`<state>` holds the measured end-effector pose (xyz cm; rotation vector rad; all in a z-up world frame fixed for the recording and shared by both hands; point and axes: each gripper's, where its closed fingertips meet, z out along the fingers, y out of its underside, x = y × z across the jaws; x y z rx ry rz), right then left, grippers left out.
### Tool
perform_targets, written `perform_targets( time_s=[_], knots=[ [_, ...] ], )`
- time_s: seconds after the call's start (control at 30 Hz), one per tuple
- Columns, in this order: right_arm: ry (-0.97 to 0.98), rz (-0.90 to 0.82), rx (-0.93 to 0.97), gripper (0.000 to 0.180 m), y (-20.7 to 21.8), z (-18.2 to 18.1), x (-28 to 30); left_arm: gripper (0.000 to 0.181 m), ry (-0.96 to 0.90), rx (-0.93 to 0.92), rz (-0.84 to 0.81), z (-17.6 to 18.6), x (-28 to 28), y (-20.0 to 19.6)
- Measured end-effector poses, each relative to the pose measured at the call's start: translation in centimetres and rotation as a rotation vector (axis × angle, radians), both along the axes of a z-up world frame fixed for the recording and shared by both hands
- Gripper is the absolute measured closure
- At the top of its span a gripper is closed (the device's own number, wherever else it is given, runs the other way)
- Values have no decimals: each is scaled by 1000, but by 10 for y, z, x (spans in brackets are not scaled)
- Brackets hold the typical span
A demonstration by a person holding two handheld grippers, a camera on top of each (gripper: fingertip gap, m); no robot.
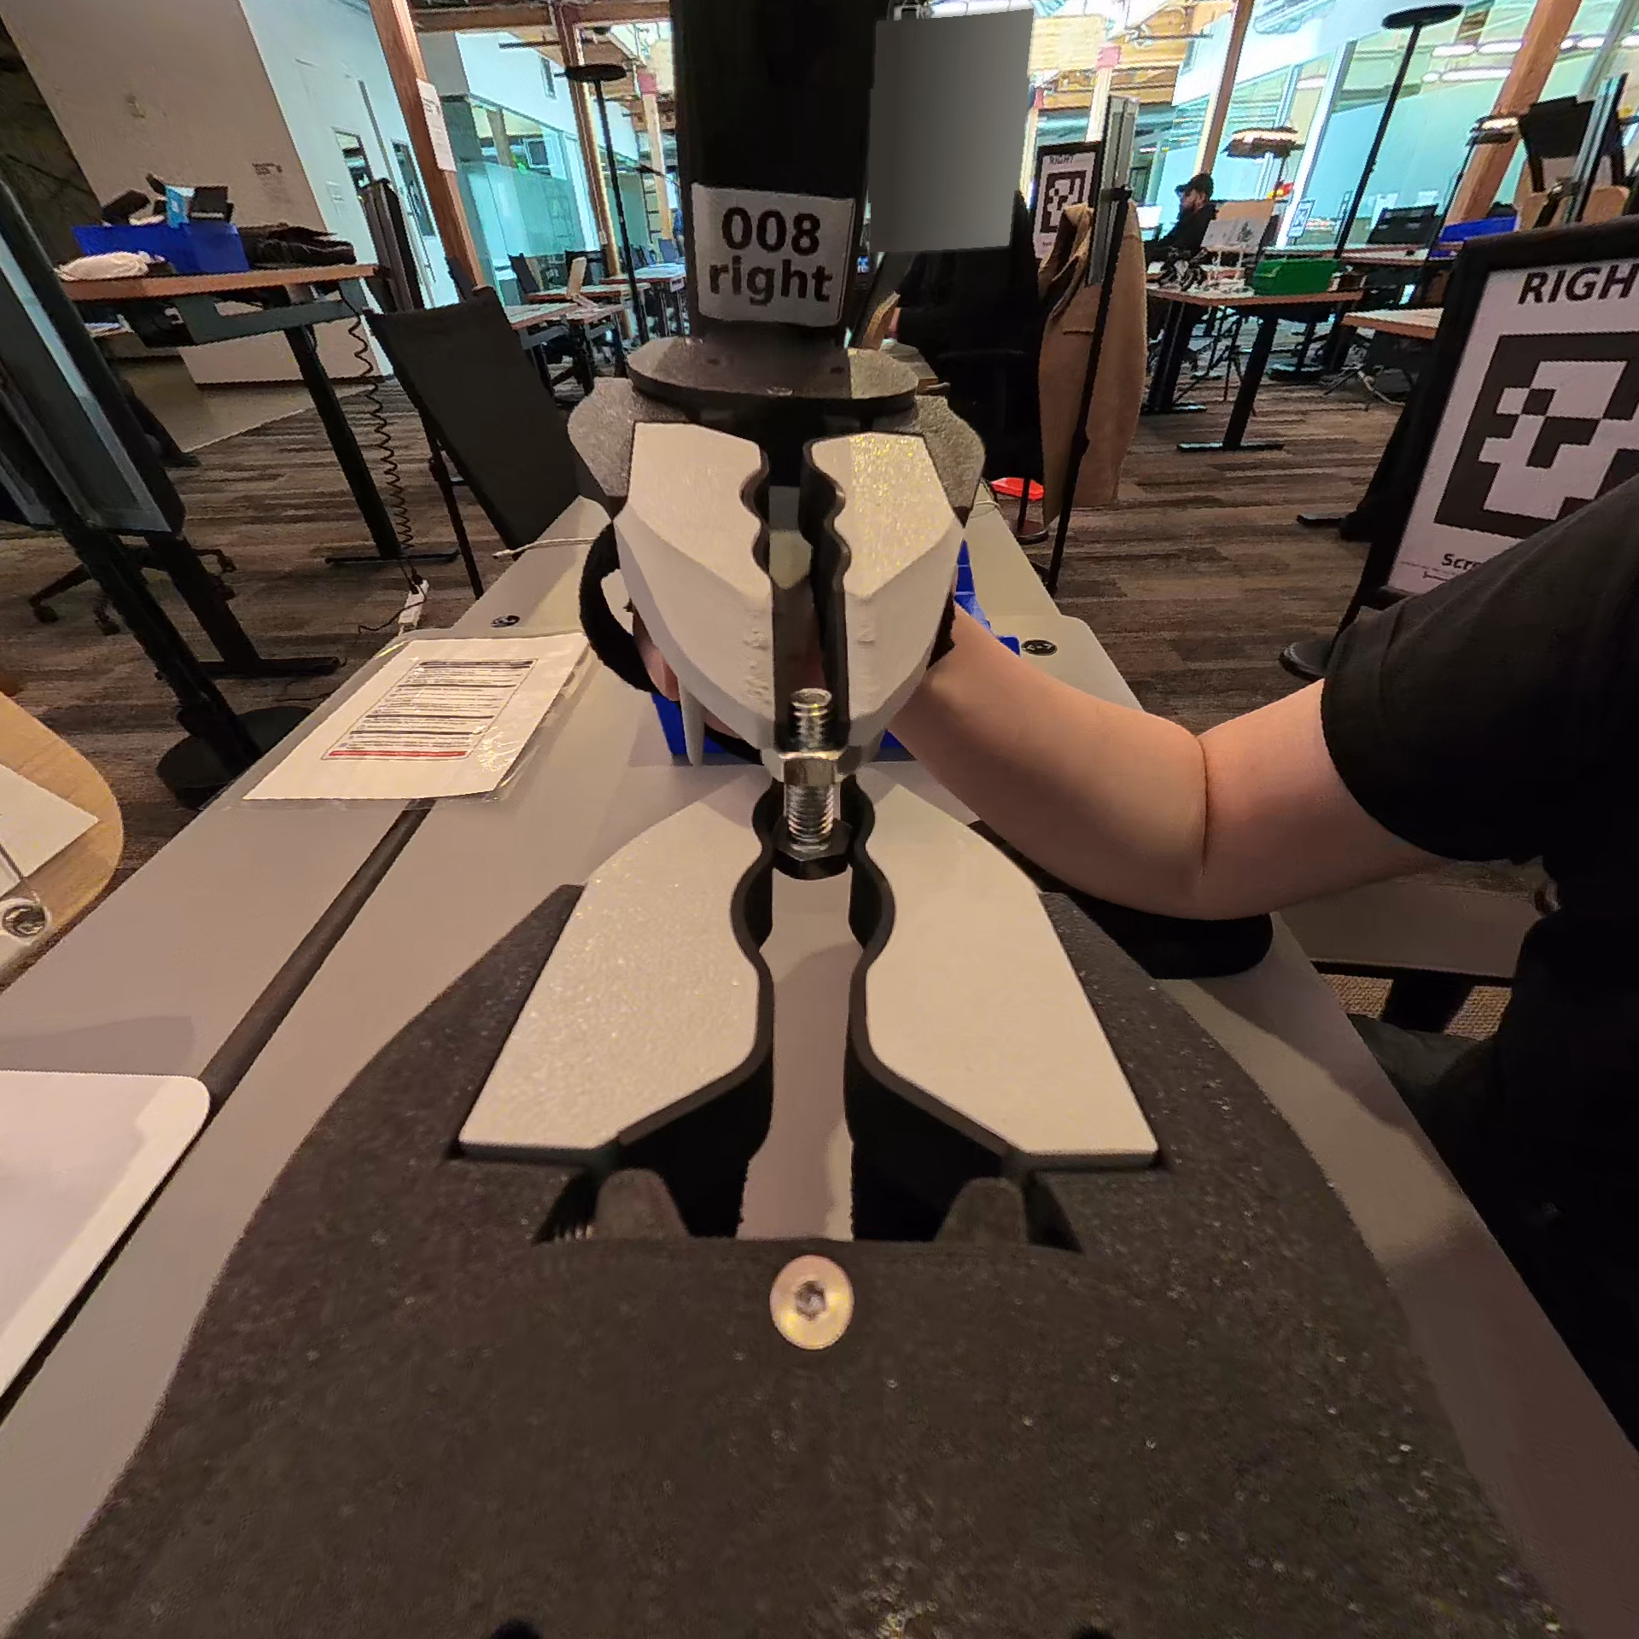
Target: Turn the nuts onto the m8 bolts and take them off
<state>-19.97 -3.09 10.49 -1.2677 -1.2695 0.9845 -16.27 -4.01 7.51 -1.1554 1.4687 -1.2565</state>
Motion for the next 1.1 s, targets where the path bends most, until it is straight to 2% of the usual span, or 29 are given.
perform_targets(
  time_s=[0.5,0.6,0.73,0.83,1.1],
  knots=[
    [13,-16,-1,172,3,1,3,168,9,44,46,0,2,5],
    [25,-85,-1,153,10,6,8,168,10,45,85,0,3,12],
    [-6,-217,-2,145,25,5,15,169,40,51,166,-4,4,24],
    [-61,-217,-3,144,25,-4,10,169,45,52,181,-5,5,26],
    [-57,-255,10,149,31,-2,19,169,6,29,207,3,2,31]
  ],
)
